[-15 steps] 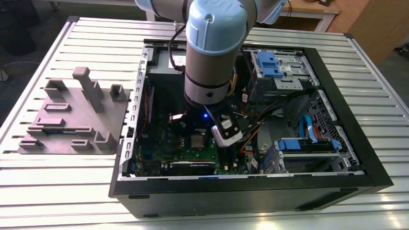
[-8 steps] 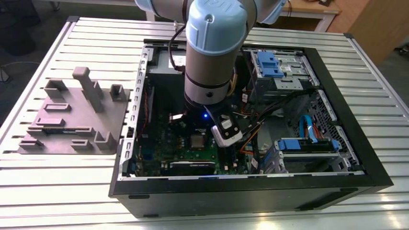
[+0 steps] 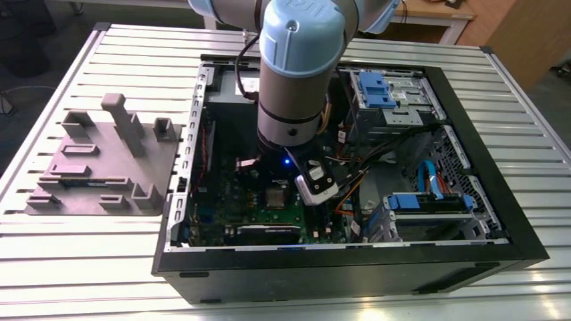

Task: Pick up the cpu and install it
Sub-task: 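Place the cpu into insertion slot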

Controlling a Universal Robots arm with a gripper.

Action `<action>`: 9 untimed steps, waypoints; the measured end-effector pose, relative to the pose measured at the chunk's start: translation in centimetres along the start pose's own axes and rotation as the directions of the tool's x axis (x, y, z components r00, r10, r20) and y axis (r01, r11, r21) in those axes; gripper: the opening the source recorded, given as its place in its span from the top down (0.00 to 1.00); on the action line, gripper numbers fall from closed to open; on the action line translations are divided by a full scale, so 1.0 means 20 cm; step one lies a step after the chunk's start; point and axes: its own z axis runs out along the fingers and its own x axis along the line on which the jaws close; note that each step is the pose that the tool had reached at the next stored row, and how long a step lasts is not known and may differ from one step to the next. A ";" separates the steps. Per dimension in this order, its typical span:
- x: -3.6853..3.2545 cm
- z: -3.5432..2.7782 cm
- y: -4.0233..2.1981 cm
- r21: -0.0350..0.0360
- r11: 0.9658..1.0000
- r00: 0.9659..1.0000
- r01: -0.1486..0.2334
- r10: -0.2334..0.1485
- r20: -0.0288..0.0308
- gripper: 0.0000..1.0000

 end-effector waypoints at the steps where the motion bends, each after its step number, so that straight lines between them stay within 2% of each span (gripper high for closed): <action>1: 0.000 0.000 0.000 0.000 1.000 1.000 0.000 0.000 0.000 0.45; 3: 0.000 -0.001 0.000 0.000 1.000 1.000 0.000 0.000 0.000 0.45; 9: 0.001 -0.045 -0.001 0.000 1.000 1.000 0.000 0.000 0.000 0.45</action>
